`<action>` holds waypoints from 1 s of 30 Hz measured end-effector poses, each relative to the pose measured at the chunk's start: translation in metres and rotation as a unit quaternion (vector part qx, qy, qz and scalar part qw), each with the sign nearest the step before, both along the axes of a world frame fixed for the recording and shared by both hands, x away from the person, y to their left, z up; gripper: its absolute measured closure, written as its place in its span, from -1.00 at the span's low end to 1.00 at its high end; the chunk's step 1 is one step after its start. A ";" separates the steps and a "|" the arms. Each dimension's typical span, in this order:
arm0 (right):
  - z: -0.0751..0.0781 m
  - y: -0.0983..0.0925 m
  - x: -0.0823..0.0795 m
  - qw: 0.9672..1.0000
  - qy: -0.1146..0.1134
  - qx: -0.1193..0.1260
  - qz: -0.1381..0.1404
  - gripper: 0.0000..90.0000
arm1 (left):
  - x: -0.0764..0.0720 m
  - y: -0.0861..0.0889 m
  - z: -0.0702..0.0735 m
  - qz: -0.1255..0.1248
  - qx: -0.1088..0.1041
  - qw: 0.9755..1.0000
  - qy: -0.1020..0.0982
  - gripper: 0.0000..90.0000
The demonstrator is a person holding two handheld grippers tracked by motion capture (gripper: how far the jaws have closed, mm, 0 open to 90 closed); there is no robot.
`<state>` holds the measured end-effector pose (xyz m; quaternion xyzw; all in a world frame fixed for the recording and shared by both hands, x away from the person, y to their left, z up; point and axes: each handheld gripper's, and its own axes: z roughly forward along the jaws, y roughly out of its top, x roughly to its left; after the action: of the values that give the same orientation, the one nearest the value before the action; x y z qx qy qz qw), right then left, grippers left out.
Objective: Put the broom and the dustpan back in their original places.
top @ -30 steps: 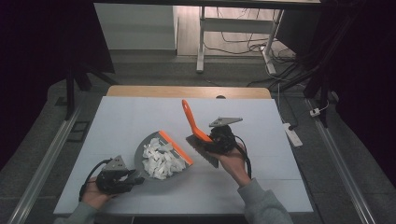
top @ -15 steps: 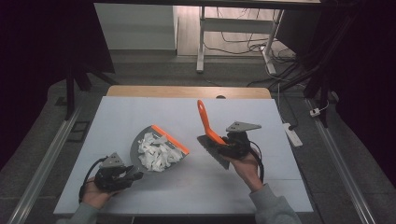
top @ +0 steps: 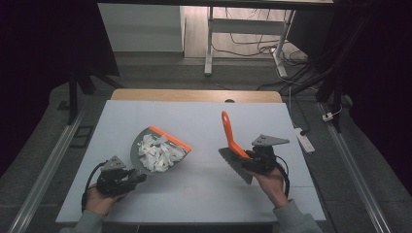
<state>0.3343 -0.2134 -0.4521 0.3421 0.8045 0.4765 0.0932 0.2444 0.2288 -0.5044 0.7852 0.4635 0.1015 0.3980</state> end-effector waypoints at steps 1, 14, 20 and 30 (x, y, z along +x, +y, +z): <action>-0.001 -0.003 0.000 1.000 0.002 0.001 0.000 0.56 | 0.000 0.000 0.000 0.002 0.001 1.000 0.001 0.37; -0.019 -0.031 -0.002 0.998 0.064 0.009 -0.012 0.56 | 0.004 0.003 -0.001 0.072 -0.008 0.997 0.027 0.37; -0.030 -0.040 0.006 0.993 0.119 0.015 -0.013 0.56 | 0.007 -0.003 -0.006 0.117 0.000 0.992 0.046 0.37; -0.054 -0.051 0.036 0.980 0.195 0.000 -0.050 0.55 | 0.024 -0.019 -0.020 0.177 0.018 0.981 0.076 0.37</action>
<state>0.3704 -0.2644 -0.5061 0.4680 0.7891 0.3957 -0.0416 0.2686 0.2099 -0.5241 0.7035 0.6220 0.1184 0.3228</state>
